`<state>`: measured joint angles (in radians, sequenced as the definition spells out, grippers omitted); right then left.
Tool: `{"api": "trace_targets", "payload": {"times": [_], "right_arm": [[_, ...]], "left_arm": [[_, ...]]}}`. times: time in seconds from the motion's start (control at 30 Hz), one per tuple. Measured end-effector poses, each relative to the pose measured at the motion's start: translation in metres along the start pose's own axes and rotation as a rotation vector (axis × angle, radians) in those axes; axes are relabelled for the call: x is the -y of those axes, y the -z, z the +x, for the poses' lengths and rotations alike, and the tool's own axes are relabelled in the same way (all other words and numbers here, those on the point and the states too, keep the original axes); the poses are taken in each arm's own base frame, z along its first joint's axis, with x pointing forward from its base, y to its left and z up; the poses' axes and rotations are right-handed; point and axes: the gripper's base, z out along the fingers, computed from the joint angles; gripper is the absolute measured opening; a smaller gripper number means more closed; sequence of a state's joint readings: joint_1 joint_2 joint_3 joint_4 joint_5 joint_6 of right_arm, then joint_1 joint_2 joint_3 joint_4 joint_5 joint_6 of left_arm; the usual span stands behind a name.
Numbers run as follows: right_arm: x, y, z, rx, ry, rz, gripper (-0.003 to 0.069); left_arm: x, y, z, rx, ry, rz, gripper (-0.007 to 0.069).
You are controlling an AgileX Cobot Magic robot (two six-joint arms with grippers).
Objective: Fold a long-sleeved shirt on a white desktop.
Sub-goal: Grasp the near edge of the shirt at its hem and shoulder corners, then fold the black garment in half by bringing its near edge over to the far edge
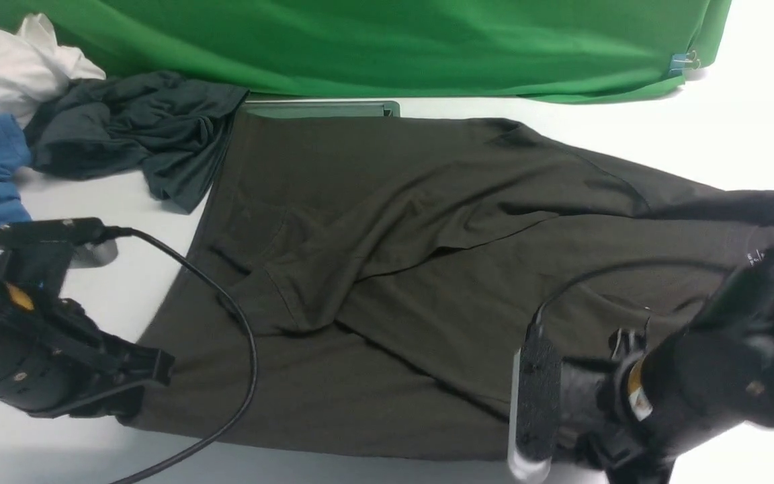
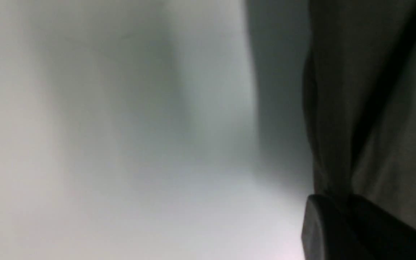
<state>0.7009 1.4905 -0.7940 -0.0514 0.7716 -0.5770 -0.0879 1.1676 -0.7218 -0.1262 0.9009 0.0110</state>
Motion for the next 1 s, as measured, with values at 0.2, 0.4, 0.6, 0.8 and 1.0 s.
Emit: {"api": "trace_targets", "payload": {"times": [0.2, 0.4, 0.6, 0.8, 1.0], "right_arm": [[-0.004, 0.049, 0.005, 0.063, -0.038, 0.010, 0.0064], [-0.020, 0.052, 0.012, 0.117, -0.106, -0.068, 0.0064], [-0.030, 0.050, 0.023, 0.066, -0.101, -0.127, 0.0063], [-0.005, 0.072, 0.012, 0.070, 0.000, 0.042, 0.0063], [0.067, 0.096, -0.017, 0.150, -0.059, 0.216, 0.0062]], "left_arm": [[-0.002, 0.027, 0.025, -0.004, 0.052, -0.034, 0.0042], [0.001, 0.018, 0.057, -0.064, 0.096, 0.026, 0.0042], [0.001, 0.013, 0.074, -0.095, 0.131, 0.037, 0.0042], [-0.002, 0.028, 0.038, 0.018, 0.102, -0.023, 0.0042], [0.000, 0.035, -0.054, 0.145, 0.066, -0.060, 0.0042]]}}
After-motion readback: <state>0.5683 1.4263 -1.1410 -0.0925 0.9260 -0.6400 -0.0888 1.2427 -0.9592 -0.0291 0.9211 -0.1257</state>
